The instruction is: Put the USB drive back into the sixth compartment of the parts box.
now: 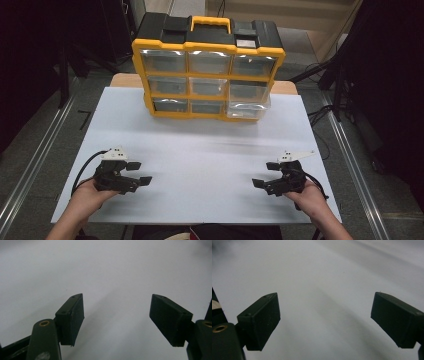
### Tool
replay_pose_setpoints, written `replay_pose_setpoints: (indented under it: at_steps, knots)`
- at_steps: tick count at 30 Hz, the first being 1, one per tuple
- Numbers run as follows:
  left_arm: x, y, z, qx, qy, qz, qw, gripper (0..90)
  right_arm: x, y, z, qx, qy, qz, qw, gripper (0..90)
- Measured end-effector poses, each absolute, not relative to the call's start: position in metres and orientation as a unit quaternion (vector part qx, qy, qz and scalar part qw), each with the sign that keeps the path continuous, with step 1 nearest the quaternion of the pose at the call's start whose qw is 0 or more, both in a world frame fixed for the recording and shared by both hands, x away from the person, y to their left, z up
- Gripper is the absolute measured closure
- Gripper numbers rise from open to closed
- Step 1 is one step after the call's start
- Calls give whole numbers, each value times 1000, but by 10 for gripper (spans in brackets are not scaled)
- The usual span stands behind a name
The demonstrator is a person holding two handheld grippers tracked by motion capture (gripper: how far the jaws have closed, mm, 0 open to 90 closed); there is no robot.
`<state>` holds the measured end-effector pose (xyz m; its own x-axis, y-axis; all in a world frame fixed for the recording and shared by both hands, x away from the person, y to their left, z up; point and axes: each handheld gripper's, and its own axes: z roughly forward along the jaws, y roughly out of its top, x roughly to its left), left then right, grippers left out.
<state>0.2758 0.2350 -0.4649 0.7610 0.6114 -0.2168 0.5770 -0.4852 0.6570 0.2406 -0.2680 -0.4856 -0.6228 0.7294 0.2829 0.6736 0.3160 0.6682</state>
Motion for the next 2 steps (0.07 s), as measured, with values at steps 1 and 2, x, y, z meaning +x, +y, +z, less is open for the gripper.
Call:
replay_pose_setpoints:
  at_steps: [1,2]
  knots:
    - [276,235,-465,862,346,23,370,286,241,-268,-486,433,810,393,35,73]
    - [276,235,-465,862,345,24,371,286,241,-268,-486,432,810,396,32,73]
